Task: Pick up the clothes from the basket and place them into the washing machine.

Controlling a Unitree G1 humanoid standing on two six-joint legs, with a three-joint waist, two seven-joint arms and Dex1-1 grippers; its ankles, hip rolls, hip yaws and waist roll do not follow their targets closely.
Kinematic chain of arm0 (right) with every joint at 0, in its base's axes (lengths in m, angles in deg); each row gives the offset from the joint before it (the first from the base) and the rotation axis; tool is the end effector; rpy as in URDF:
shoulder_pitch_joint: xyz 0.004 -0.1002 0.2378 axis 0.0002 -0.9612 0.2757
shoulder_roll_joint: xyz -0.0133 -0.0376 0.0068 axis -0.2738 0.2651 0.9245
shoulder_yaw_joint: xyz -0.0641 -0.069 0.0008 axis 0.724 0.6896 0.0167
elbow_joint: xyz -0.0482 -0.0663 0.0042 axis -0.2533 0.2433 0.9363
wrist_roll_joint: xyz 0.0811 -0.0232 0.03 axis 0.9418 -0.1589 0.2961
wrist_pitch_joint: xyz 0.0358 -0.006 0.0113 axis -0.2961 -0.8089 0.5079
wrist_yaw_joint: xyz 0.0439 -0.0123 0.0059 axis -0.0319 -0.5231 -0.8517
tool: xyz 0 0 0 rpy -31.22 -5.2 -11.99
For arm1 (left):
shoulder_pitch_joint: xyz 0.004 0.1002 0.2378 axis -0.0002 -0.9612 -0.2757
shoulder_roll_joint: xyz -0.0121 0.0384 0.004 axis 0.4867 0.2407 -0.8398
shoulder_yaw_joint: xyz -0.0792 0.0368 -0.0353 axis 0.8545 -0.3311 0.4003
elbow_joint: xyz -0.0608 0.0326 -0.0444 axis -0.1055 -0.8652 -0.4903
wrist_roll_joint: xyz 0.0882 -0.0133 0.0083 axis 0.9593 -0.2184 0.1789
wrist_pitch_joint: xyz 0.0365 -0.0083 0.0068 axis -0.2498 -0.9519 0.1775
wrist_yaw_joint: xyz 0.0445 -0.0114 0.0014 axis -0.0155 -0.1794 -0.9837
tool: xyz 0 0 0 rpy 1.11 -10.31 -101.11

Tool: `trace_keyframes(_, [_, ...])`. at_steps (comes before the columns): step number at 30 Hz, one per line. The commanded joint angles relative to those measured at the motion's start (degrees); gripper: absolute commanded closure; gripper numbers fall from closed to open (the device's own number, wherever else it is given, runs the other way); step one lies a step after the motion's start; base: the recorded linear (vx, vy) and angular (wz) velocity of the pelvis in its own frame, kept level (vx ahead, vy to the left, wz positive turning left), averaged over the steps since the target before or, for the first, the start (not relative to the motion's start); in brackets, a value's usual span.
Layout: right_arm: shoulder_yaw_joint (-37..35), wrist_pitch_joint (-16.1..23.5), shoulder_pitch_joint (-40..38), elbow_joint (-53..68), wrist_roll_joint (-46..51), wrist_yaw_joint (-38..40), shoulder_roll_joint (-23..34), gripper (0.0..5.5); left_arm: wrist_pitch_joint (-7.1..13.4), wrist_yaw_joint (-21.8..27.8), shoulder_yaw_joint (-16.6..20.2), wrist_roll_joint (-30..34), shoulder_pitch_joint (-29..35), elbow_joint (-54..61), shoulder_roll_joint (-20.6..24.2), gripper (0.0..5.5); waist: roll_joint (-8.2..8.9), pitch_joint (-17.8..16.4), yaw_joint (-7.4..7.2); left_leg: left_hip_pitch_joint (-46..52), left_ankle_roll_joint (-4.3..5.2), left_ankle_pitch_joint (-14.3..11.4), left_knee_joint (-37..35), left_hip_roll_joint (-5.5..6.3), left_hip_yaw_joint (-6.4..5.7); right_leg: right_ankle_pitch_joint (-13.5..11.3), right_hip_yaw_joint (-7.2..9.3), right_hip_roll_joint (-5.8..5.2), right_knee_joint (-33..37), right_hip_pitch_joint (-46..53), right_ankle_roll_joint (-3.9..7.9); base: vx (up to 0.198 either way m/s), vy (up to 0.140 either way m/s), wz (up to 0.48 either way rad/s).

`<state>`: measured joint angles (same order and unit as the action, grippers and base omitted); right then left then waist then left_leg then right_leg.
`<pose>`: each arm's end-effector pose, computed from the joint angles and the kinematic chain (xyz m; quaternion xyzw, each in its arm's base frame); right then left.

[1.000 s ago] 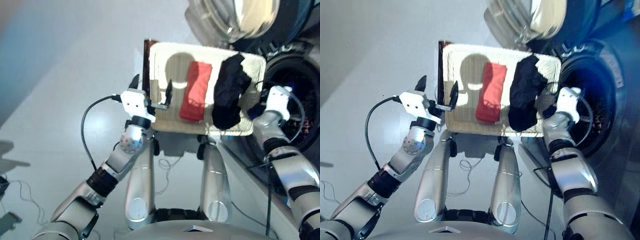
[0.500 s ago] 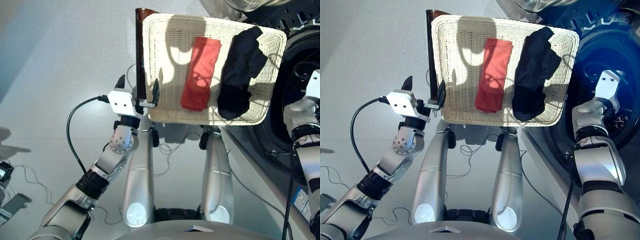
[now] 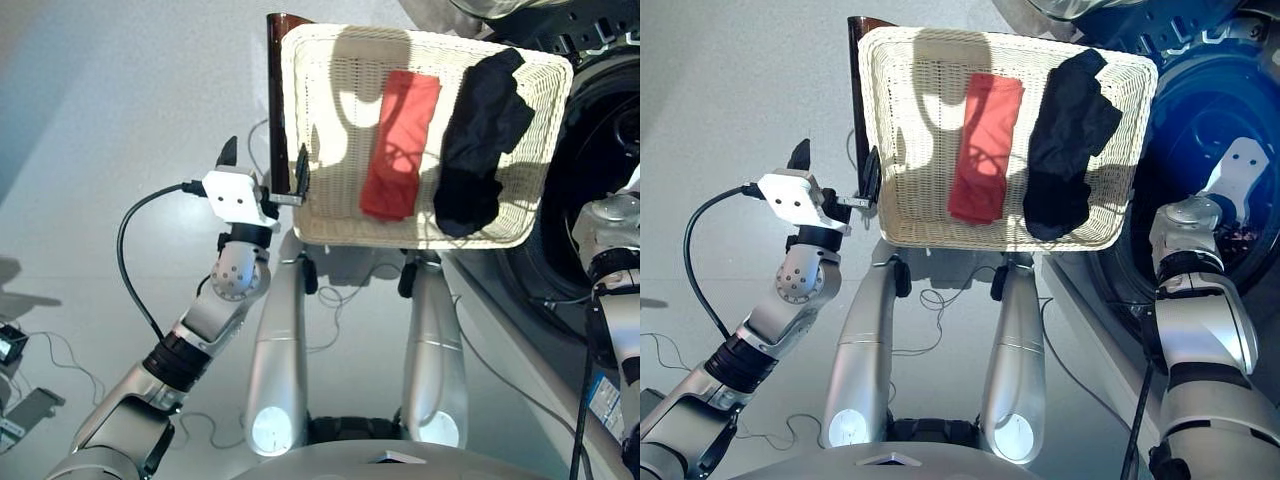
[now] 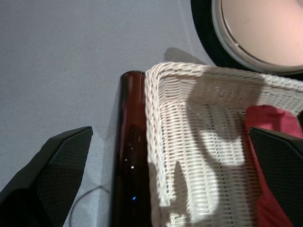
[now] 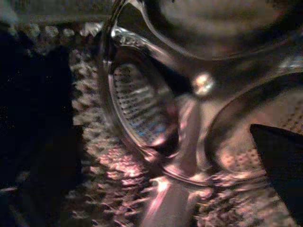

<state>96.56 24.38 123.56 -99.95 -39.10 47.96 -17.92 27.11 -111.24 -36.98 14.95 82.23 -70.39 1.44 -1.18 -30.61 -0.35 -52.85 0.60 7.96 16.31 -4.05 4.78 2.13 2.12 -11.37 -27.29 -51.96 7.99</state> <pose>0.3025 -0.3005 0.1506 -0.0527 -0.0521 -0.5223 0.8495 0.2276 0.1336 0.1306 -0.0269 -0.2453 -0.0757 0.9661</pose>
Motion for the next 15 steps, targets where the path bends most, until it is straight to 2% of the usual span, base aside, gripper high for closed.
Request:
trace_keyframes(1, [-0.73,8.54,-4.98,10.23,3.23,-0.44,-1.54,0.00,3.34,0.33,0.58,0.53,-0.84,5.42,-1.75,0.00,-0.30,0.82,-0.33,2.53,4.28,-8.42,7.12,-1.48,0.67,-3.70,-3.24,1.98,2.56,-1.54,-0.16,0.000,0.000,0.000])
trace_keyframes(2, [-1.05,10.47,-8.75,16.34,2.33,-0.73,-4.10,0.00,3.45,0.36,1.12,0.37,-1.23,5.32,-2.23,0.00,0.13,0.82,-0.78,2.76,4.22,-8.41,7.07,-1.44,0.59,-3.71,-3.32,2.09,2.73,-1.21,-0.23,0.000,0.000,0.000])
trace_keyframes(3, [-1.20,10.34,-9.11,16.74,2.08,-0.46,-4.26,0.00,3.45,0.36,1.06,0.37,-1.33,5.34,-2.15,0.00,0.20,0.82,-0.73,2.89,4.22,-8.40,7.03,-1.42,0.60,-3.69,-3.33,2.07,2.75,-1.09,-0.23,0.000,0.000,0.000])
trace_keyframes(5, [-0.30,12.55,-15.75,29.24,-1.34,-1.50,-8.88,0.00,3.57,0.44,1.79,0.14,-1.50,4.68,-2.74,0.00,0.80,0.82,-1.46,3.33,4.16,-8.29,6.89,-1.36,0.55,-3.73,-3.50,2.11,2.83,-0.70,-0.32,0.000,0.000,0.000])
trace_keyframes(7, [-0.32,13.18,-17.80,32.57,-1.19,-2.36,-10.63,0.00,3.49,0.59,1.85,0.22,-1.47,4.61,-2.93,0.00,0.93,0.82,-1.60,3.70,4.12,-8.28,6.75,-1.26,0.48,-3.75,-3.62,2.12,2.92,-0.38,-0.33,0.000,0.000,0.000])
trace_keyframes(8, [0.45,14.17,-21.03,38.11,-2.78,-3.76,-12.97,0.00,3.50,0.81,1.97,0.81,-0.89,4.64,-3.05,0.00,1.02,0.82,-1.91,4.06,3.97,-8.21,6.72,-1.06,0.18,-3.79,-4.00,2.35,2.80,-0.10,-0.45,0.000,0.000,0.000])
trace_keyframes(12, [2.73,14.77,-25.79,47.63,-6.01,-6.79,-14.11,0.00,3.55,1.30,2.02,3.16,1.04,6.31,-1.58,0.00,1.53,0.82,-2.33,4.52,3.67,-8.22,6.99,-0.91,-0.17,-3.61,-4.43,2.72,2.67,0.52,-0.66,0.000,0.000,0.000])
trace_keyframes(15, [4.73,16.36,-27.08,54.64,-4.01,-11.77,-15.00,0.00,3.69,2.16,-0.10,6.07,5.82,8.44,-0.31,0.00,1.85,0.82,-2.70,4.97,3.54,-8.37,7.42,-1.04,-0.57,-3.12,-4.60,2.85,2.18,1.07,-0.77,0.000,0.000,0.000])
